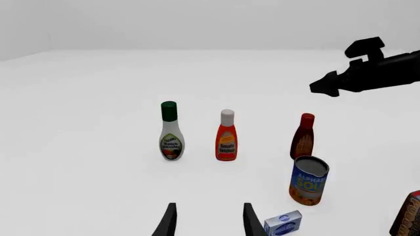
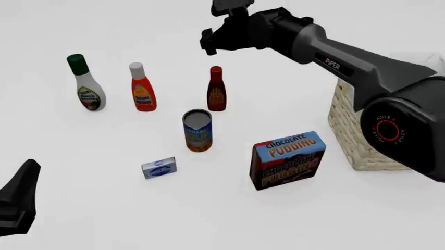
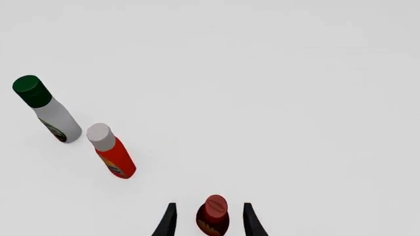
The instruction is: Pick the bbq sauce and place it in the basket.
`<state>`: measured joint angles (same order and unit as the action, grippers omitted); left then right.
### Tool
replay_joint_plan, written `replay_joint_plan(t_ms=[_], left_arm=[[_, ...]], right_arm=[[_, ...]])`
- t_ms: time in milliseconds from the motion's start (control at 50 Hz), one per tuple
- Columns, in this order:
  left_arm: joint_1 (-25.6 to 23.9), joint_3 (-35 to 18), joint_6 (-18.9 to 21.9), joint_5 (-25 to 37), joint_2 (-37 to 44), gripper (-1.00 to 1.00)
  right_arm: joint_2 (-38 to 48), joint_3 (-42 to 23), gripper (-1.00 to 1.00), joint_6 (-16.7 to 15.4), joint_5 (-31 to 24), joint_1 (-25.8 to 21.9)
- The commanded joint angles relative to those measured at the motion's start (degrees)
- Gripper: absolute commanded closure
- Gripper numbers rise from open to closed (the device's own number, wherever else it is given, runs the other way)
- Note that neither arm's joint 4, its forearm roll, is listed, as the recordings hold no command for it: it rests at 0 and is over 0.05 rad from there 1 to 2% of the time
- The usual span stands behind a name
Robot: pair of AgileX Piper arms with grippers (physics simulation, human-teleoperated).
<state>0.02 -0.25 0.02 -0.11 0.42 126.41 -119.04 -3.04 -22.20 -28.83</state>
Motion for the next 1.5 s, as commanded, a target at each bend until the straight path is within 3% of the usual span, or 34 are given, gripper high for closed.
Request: replay_joint_plan(t_ms=[20, 1500], left_arm=[[0.03, 0.0, 0.01, 0.0, 0.0, -1.0], [-0.02, 0.0, 0.0, 0.0, 0.0, -1.0]], right_arm=[[4.61, -4.61, -1.0, 0.0, -1.41, 0.24], [17.07, -12.94, -1.0, 0.86, -5.06, 1.34]])
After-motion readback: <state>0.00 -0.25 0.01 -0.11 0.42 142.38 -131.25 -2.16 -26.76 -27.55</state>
